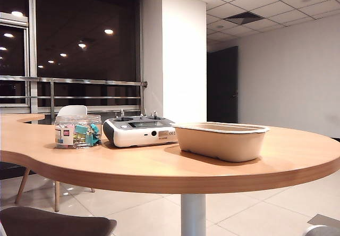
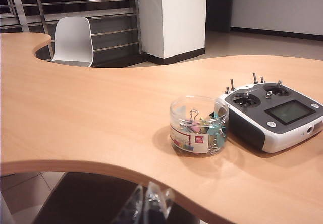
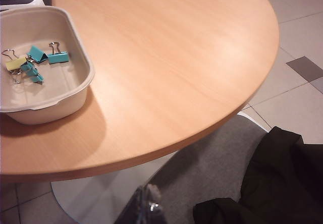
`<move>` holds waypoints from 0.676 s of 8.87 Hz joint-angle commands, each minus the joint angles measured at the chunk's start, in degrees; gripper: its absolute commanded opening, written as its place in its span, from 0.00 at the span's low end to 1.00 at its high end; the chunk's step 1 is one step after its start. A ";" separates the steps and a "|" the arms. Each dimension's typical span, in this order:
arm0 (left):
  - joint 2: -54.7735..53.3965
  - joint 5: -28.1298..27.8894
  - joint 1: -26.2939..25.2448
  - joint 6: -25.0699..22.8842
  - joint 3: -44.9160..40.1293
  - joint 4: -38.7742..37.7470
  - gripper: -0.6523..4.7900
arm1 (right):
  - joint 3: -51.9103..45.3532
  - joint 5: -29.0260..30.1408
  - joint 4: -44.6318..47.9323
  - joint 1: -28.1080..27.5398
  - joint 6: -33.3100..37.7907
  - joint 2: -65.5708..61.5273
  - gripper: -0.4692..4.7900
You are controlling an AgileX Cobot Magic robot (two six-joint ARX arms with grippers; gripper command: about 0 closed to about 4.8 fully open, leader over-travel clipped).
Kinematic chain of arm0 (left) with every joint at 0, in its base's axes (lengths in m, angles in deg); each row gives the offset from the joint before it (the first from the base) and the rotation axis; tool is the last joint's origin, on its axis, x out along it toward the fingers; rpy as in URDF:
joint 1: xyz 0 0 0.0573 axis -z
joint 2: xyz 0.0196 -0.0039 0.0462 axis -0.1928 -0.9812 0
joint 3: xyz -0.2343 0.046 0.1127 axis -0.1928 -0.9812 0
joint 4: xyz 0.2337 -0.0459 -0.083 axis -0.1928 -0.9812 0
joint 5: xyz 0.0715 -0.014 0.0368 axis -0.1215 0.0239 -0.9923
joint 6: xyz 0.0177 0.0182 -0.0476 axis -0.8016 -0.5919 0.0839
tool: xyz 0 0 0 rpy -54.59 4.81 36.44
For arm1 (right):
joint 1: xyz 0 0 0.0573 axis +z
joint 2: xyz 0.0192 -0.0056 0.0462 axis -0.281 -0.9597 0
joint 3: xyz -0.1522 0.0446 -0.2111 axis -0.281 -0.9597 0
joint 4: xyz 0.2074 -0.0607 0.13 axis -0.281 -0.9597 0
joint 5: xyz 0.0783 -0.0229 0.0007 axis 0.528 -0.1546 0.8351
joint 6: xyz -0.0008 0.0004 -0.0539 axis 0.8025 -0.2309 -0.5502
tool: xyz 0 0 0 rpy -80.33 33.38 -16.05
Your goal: Pick up the box filled with clips, pour some clips from it into the rectangular paper box, and then put the clip box back on the table.
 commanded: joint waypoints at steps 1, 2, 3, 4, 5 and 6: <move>0.07 0.39 -0.17 -0.04 0.02 -0.07 0.14 | 0.11 -0.09 0.87 -0.02 -0.17 0.07 0.09; 0.07 0.39 -0.17 -0.04 0.02 -0.09 0.14 | 0.11 -0.09 0.85 -0.02 -0.17 0.07 0.09; 0.07 0.39 -0.17 -0.04 0.02 -0.09 0.14 | -0.04 -0.15 0.98 -0.02 -0.39 0.35 0.09; 0.07 0.37 -0.17 -0.04 0.02 -0.13 0.14 | -3.10 -3.89 4.20 -0.04 -0.37 4.90 0.09; 0.07 0.37 -0.17 -0.07 0.02 -0.15 0.14 | -16.11 -9.20 10.16 -0.04 0.00 26.29 0.09; 0.04 0.37 -0.20 -0.07 0.02 -0.33 0.14 | -16.28 -9.25 10.32 -0.07 3.43 26.27 0.09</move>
